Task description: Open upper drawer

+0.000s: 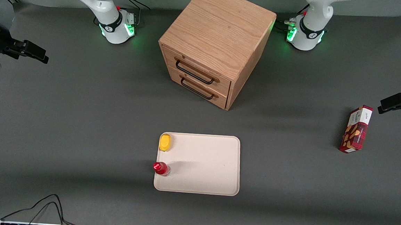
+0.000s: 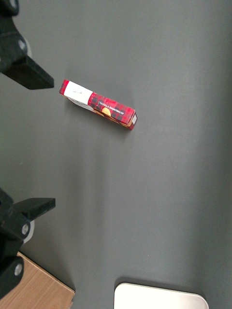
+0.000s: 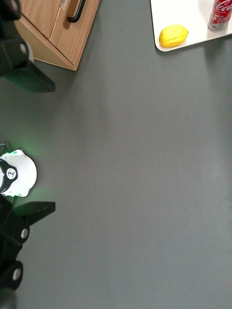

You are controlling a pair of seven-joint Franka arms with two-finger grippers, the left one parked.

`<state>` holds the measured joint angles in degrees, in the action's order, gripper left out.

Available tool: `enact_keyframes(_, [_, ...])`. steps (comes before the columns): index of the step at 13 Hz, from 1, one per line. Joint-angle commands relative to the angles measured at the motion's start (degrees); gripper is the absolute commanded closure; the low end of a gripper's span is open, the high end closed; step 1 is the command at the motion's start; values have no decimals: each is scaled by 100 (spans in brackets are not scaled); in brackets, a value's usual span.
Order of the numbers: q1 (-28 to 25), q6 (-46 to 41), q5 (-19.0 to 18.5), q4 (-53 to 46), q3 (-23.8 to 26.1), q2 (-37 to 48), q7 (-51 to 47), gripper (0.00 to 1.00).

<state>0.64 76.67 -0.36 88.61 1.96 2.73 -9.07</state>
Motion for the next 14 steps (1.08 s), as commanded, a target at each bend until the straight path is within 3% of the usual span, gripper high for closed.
enact_keyframes(1, [-20,-108,-113,-125,-2,-44,168,0])
enact_keyframes(7, [-73,-99,-34,-581,50,-299,291,0])
enact_keyframes(9, [-161,-108,-17,-705,436,-308,975,0])
enact_keyframes(11, [-170,-117,45,-626,752,-378,1056,0])
enact_keyframes(14, [-152,-38,474,-679,1630,-772,1432,0])
